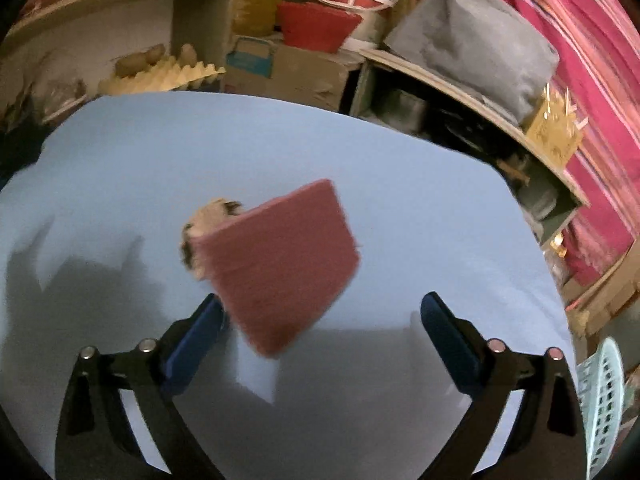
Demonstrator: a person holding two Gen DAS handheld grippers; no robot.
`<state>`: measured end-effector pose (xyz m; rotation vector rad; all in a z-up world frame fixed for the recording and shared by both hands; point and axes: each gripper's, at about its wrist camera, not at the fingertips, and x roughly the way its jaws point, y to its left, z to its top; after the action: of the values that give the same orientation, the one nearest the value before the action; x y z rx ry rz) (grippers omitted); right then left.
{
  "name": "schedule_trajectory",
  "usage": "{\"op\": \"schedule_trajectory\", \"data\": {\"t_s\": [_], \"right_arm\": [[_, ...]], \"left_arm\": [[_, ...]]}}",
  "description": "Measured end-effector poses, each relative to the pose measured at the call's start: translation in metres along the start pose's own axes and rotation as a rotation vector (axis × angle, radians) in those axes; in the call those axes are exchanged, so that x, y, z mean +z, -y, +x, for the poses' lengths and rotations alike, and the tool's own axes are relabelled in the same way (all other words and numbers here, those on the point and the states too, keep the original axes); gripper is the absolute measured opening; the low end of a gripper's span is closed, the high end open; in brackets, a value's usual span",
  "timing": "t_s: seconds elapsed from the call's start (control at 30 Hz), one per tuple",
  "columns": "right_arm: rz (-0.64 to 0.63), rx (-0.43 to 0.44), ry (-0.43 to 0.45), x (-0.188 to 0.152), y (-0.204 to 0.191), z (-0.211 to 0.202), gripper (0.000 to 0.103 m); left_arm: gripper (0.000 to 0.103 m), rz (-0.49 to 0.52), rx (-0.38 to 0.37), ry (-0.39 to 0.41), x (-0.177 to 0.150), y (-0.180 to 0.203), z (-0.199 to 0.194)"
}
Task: Collect trash
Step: 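Return to the table and grasp the crumpled brown paper bag with the left tool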
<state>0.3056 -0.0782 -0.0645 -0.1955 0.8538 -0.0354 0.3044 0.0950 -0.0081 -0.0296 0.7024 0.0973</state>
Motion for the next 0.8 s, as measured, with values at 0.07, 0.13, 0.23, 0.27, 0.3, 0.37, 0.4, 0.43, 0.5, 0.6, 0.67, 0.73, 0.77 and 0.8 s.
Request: {"op": "schedule_trajectory", "data": {"t_s": [0.07,0.13,0.23,0.27,0.3,0.37,0.4,0.43,0.5,0.6,0.67,0.73,0.77,0.8], "right_arm": [[0.047,0.042,-0.005,0.002,0.015,0.001,0.074],[0.076,0.047,0.012,0.003,0.025,-0.001,0.072],[0.110,0.048,0.043,0.004,0.045,-0.005,0.068],[0.123,0.054,0.046,0.004,0.053,-0.005,0.068],[0.131,0.066,0.048,0.004,0.059,-0.004,0.068],[0.149,0.101,0.061,0.004,0.070,0.000,0.068],[0.154,0.138,0.072,0.004,0.074,0.001,0.068],[0.152,0.141,0.071,0.004,0.076,0.003,0.068],[0.137,0.151,0.072,0.004,0.077,0.005,0.068],[0.105,0.144,0.040,0.005,0.080,0.009,0.068],[0.109,0.108,0.025,0.003,0.089,0.011,0.069],[0.141,0.090,0.003,-0.001,0.104,0.014,0.069],[0.171,0.086,-0.004,-0.004,0.116,0.015,0.069],[0.196,0.084,-0.010,-0.006,0.126,0.016,0.069]], "left_arm": [[0.098,-0.001,-0.004,0.002,0.000,0.001,0.000],[0.098,-0.007,-0.011,0.000,0.001,0.003,0.000],[0.098,-0.017,-0.041,-0.012,0.001,0.011,0.002],[0.098,-0.014,-0.048,-0.013,0.000,0.014,0.002],[0.098,-0.004,-0.051,-0.013,0.000,0.020,0.002],[0.098,0.025,-0.046,-0.010,-0.002,0.032,0.002],[0.098,0.041,-0.044,-0.010,-0.003,0.038,0.003],[0.098,0.051,-0.044,-0.010,-0.004,0.042,0.004],[0.098,0.074,-0.044,-0.016,-0.006,0.052,0.007],[0.098,0.085,-0.046,-0.026,-0.007,0.062,0.011],[0.098,0.079,-0.069,-0.039,-0.007,0.071,0.015],[0.098,0.083,-0.094,-0.050,-0.008,0.081,0.018],[0.098,0.091,-0.105,-0.056,-0.009,0.087,0.020],[0.098,0.104,-0.112,-0.062,-0.011,0.094,0.022]]}}
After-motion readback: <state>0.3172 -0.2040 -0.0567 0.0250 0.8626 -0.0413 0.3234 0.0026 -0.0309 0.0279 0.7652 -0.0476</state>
